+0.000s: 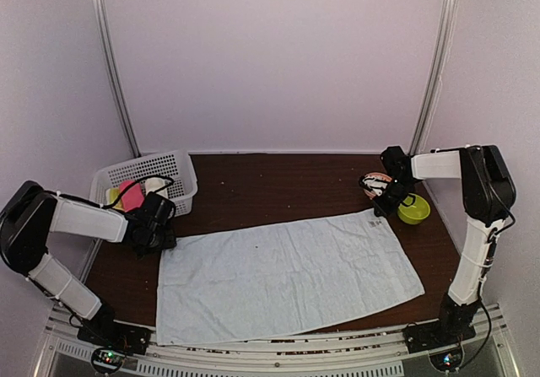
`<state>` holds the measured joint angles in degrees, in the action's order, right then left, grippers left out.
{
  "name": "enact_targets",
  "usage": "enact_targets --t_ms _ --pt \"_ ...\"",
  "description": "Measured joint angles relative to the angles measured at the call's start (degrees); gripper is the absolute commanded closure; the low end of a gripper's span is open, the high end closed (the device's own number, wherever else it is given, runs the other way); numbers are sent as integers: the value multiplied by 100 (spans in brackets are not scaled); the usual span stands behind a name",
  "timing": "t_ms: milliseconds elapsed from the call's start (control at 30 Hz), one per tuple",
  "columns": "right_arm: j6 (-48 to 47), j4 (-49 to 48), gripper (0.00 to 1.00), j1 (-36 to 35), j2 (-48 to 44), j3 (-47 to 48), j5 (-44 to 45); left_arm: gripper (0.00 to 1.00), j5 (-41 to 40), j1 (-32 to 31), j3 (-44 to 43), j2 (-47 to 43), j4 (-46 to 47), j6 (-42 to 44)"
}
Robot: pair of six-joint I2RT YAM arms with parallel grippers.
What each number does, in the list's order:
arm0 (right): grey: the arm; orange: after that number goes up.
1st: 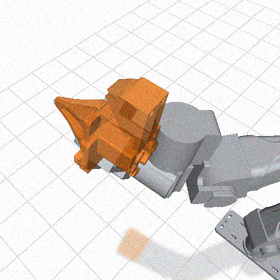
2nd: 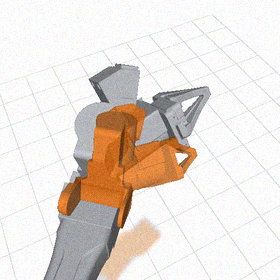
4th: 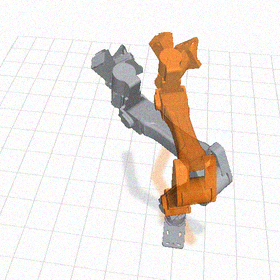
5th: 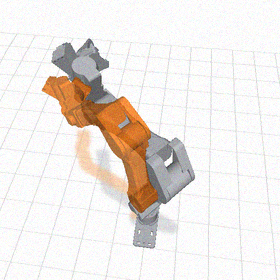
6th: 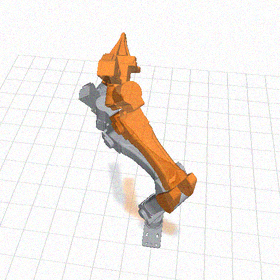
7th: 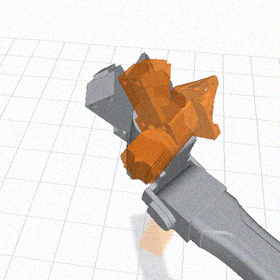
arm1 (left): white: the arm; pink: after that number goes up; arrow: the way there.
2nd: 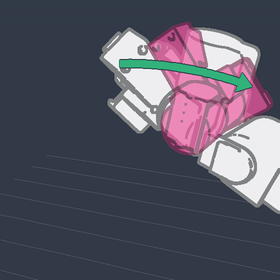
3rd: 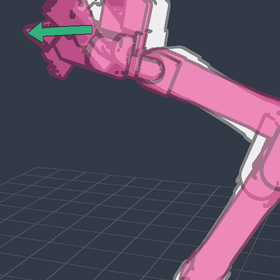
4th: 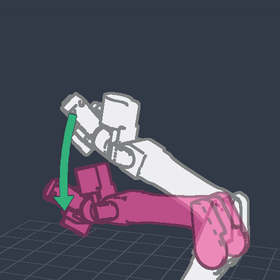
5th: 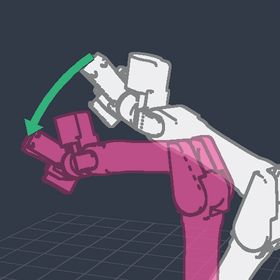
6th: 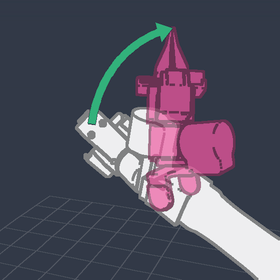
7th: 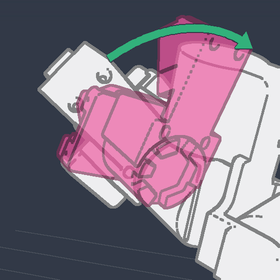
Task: Roll the towels
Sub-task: Pick up the towel from the center of the board.
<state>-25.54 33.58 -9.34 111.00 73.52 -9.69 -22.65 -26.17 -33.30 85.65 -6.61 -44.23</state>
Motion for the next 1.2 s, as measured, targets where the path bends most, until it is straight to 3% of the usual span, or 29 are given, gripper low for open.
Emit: enact_targets --t_ms 367,700,800,867,1033,1200 --pt "2 -4 94 0 -13 -66 -39 100 -76 0 -90 229 352 133" --pt "11 -26 94 35 -24 -66 -61 100 -28 0 -90 -92 2 177" --pt "24 -28 94 59 -44 -66 -81 74 -52 0 -92 -297 -160 188" --pt "26 -28 94 70 -63 -66 -90 69 -50 4 -114 -382 -262 210" --pt "28 -37 94 72 -76 -66 -111 72 155 20 -221 -223 -457 186" --pt "28 -39 94 74 -76 -66 -149 81 214 20 -282 59 -422 201"
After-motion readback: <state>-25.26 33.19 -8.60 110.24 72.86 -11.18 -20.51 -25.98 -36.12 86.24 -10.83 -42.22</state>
